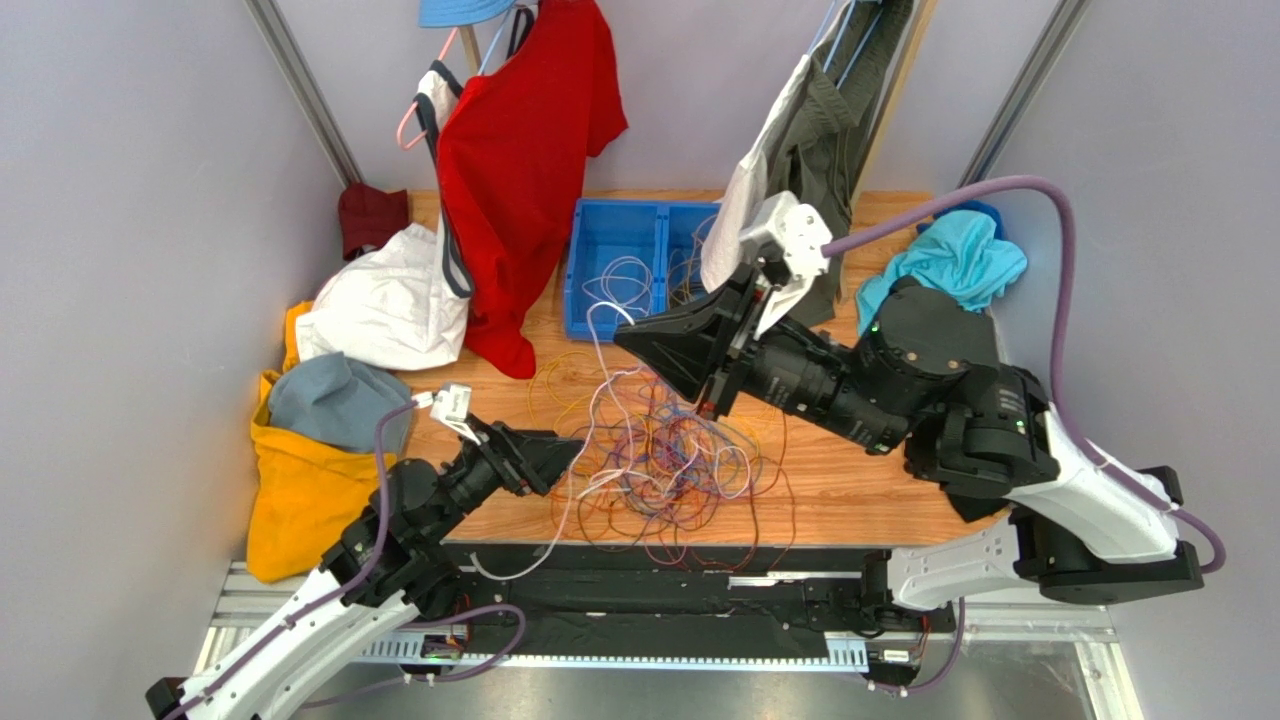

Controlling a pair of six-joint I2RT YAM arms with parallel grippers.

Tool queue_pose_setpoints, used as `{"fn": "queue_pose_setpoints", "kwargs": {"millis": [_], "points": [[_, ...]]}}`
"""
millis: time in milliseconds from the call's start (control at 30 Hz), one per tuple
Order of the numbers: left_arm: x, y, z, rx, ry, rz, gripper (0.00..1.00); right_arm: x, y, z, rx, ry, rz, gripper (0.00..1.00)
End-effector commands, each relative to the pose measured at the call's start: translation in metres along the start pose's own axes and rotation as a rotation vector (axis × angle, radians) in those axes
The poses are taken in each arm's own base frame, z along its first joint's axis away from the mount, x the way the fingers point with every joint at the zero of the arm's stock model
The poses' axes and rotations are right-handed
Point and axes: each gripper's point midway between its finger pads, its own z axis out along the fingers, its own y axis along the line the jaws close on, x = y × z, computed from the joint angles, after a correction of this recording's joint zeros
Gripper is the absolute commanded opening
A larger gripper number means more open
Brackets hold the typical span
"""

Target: Untangle the cables

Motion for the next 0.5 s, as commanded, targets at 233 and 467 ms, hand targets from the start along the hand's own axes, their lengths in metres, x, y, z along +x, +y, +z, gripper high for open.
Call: {"fn": "queue_pose_setpoints", "kwargs": {"millis": [233, 467], "points": [[-0.042, 0.003, -0.019, -0.061, -0.169, 0.095, 0.99, 0.115, -0.067, 0.009, 0.266, 0.234, -0.142, 0.00], [-0.028, -0.013, -0.015, 0.063, -0.118, 0.130, 0.98, 0.192, -0.097, 0.023, 0.322, 0.327, -0.067, 0.00]]}}
